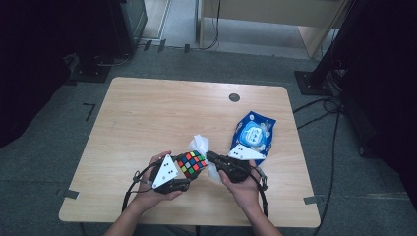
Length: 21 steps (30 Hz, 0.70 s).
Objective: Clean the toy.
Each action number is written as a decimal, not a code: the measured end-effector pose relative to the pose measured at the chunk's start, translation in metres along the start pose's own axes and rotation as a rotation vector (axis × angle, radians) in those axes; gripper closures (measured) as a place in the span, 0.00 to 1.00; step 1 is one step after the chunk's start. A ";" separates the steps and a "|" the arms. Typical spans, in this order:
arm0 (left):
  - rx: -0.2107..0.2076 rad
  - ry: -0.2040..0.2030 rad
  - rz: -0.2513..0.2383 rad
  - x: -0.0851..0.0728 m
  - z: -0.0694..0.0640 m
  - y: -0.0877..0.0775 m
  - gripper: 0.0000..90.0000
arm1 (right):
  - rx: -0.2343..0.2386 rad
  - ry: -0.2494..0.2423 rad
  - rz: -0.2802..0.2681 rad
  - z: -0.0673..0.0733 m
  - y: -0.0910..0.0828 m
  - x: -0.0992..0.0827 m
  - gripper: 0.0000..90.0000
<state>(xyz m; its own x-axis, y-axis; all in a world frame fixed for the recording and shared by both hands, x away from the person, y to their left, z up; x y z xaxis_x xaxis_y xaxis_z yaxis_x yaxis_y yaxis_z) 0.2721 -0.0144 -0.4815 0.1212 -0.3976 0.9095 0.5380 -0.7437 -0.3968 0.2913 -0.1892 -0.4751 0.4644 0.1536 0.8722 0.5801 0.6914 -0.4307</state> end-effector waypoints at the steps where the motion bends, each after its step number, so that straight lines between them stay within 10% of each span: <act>1: 0.000 -0.002 -0.003 0.000 0.001 -0.001 0.38 | -0.012 0.006 0.011 -0.003 0.001 -0.002 0.98; 9: 0.018 -0.009 0.023 -0.006 0.007 0.002 0.38 | -0.009 0.003 -0.035 0.001 -0.008 0.008 0.98; 16: -0.002 0.007 0.042 -0.007 -0.003 0.009 0.38 | 0.122 -0.065 -0.095 0.040 -0.016 0.023 0.97; 21: 0.001 0.021 0.041 -0.006 -0.005 0.008 0.38 | 0.143 -0.054 -0.078 0.041 -0.008 0.016 0.97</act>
<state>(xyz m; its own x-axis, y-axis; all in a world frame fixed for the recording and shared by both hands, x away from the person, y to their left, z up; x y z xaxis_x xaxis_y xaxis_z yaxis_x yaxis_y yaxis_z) 0.2714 -0.0209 -0.4907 0.1260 -0.4392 0.8895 0.5334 -0.7260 -0.4341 0.2664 -0.1637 -0.4481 0.3825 0.1310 0.9146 0.5097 0.7957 -0.3271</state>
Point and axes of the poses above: each handheld gripper's, and its own axes: y roughly forward along the jaws, x roughly out of its top, z roughly to its left, the point moved 5 cm from there along y, roughly forward along the jaws, and after that the axes turned 4 degrees about z, right-handed, at the moved point
